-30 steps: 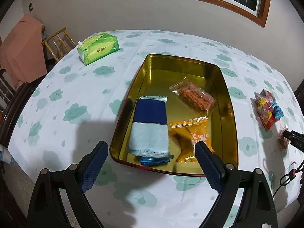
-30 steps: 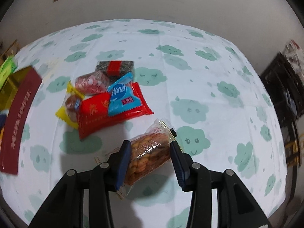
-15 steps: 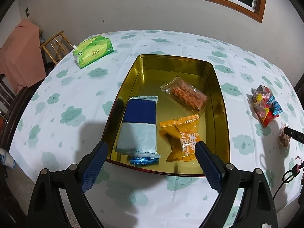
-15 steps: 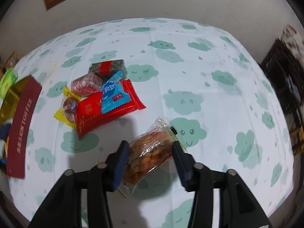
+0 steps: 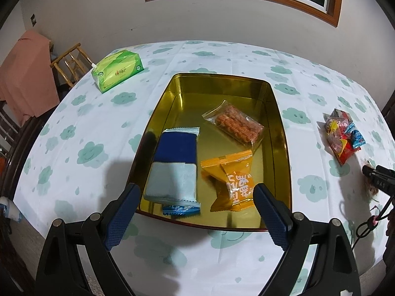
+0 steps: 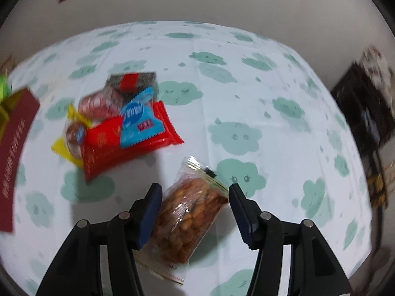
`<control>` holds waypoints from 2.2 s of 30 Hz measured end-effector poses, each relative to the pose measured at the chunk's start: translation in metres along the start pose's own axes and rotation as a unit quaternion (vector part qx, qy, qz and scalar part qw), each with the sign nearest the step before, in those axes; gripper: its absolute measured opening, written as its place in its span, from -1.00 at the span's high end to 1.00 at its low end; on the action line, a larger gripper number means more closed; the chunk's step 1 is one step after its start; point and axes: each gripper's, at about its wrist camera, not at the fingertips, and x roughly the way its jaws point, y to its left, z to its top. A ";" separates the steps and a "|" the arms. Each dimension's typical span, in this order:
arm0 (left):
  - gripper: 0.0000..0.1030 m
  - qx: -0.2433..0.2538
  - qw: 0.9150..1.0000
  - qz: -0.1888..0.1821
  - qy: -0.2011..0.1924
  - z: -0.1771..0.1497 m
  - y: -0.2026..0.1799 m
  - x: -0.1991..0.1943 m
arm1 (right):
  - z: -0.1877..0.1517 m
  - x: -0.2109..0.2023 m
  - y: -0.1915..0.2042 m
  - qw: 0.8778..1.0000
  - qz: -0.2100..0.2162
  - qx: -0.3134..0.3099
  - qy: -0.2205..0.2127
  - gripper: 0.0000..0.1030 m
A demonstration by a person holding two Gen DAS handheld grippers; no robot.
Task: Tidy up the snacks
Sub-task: 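Grasp the clear bag of round orange snacks with the right tool and lift, then grasp the blue candy packet with the left tool while the right tool holds the snack bag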
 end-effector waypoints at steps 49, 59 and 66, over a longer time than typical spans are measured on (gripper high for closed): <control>-0.25 0.033 0.977 -0.167 0.128 0.084 -0.269 0.046 | 0.017 0.048 -0.124 0.987 0.105 -0.032 -0.115 0.21; 0.23 0.006 0.973 -0.174 0.149 0.094 -0.291 0.068 | 0.017 0.048 -0.125 0.987 0.108 -0.030 -0.115 0.21; 0.46 0.011 0.974 -0.164 0.159 0.093 -0.304 0.083 | 0.017 0.048 -0.125 0.987 0.108 -0.030 -0.115 0.21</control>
